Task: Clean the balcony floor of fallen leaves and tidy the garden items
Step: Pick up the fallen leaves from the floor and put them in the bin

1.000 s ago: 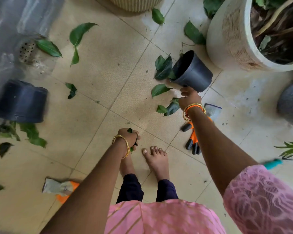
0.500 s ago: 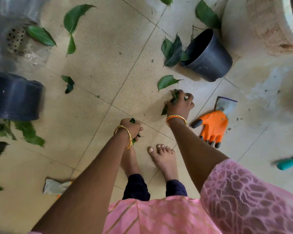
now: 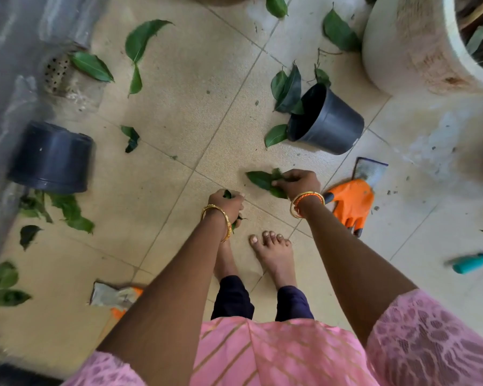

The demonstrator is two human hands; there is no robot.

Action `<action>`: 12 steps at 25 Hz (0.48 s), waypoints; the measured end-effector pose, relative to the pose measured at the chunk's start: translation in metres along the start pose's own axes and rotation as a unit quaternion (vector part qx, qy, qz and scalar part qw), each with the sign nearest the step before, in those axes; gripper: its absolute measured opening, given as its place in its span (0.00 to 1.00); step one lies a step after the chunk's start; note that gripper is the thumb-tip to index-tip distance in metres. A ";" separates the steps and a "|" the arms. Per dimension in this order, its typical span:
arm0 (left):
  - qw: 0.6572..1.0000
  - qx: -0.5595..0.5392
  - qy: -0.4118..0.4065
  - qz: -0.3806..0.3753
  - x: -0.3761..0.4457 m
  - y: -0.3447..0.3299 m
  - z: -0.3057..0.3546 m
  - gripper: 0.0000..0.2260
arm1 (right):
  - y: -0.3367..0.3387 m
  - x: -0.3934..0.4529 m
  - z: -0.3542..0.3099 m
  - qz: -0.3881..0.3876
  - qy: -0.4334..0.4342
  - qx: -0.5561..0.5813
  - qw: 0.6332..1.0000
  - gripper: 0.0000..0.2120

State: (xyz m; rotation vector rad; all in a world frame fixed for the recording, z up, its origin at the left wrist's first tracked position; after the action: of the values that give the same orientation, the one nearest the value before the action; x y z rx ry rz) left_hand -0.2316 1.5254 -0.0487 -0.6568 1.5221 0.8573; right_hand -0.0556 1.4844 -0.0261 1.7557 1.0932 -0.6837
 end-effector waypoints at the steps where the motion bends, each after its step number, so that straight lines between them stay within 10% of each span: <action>1: 1.000 -0.004 -0.018 -0.002 -0.010 0.001 0.003 0.09 | -0.002 -0.004 0.006 -0.015 -0.015 0.028 0.999 0.07; 7: 0.990 0.039 -0.131 0.041 -0.076 0.006 0.025 0.21 | -0.025 -0.052 -0.006 0.021 -0.057 0.214 0.975 0.11; 12: 0.976 -0.038 -0.122 0.175 -0.101 0.044 0.036 0.16 | -0.035 -0.090 -0.074 -0.066 -0.016 0.154 0.986 0.10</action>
State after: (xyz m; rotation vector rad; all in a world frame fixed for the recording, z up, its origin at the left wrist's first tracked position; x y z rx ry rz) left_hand -0.2339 1.5728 0.0566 -0.3242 1.4060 1.2227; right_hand -0.1286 1.5239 0.0630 1.9352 1.1344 -1.0038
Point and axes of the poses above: each hand's wrist, its own x-axis towards the middle knuckle, its own y-axis out of the back of the hand, z = x × y, the point moved 8 cm from there along x, towards the middle knuckle, and after that the axes turned 7 degrees about y, right-handed, at the moved point
